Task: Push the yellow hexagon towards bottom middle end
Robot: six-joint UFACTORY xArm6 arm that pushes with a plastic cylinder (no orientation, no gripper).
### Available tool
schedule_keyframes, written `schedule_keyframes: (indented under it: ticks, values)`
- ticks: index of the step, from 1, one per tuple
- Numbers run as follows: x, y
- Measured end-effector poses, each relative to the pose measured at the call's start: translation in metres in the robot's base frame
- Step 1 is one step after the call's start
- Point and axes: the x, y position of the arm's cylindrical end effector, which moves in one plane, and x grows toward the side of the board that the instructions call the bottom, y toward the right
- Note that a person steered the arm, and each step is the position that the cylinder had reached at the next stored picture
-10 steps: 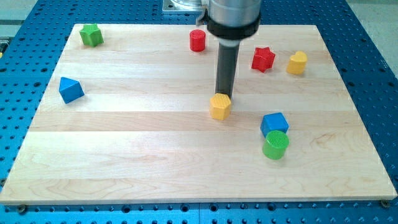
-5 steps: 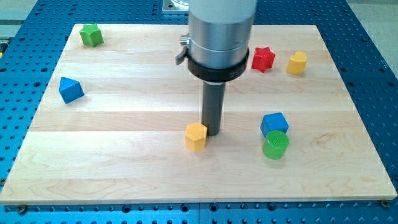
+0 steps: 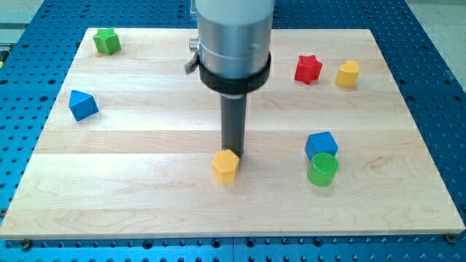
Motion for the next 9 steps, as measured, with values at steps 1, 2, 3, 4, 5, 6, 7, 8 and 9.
schedule_keyframes:
  ticks: [1, 2, 3, 4, 5, 6, 7, 8, 9]
  values:
    - [0.003, 0.005]
    - [-0.003, 0.004]
    - [-0.012, -0.01]
    - [0.008, -0.011]
    - [0.03, -0.011]
    - [0.033, -0.009]
    - [0.028, -0.002]
    - [0.027, 0.002]
    - [0.026, 0.036]
